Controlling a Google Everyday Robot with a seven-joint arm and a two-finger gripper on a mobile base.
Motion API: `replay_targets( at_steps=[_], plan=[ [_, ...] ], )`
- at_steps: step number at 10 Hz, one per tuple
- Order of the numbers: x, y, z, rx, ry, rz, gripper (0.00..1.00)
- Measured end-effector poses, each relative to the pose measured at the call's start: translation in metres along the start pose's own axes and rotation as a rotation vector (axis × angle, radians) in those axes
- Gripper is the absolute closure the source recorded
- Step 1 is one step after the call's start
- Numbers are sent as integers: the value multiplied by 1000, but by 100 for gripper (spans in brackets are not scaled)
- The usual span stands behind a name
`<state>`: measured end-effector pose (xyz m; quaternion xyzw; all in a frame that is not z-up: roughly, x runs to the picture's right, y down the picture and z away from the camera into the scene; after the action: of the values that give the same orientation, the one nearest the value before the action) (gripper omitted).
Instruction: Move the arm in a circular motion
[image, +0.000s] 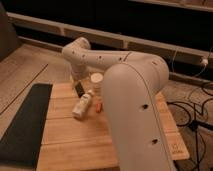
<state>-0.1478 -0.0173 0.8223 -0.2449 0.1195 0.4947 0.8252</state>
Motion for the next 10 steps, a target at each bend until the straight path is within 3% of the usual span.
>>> replay_targets(
  at_steps=[3, 5, 7, 8, 10],
  plan=[
    [26, 13, -33, 61, -37, 85, 35],
    [54, -6, -46, 89, -45, 243, 35],
    [86, -48, -55, 137, -35, 426, 35],
    [107, -86, -60, 182, -23, 542, 35],
    [131, -151, -69, 263, 5, 693, 35]
  ],
)
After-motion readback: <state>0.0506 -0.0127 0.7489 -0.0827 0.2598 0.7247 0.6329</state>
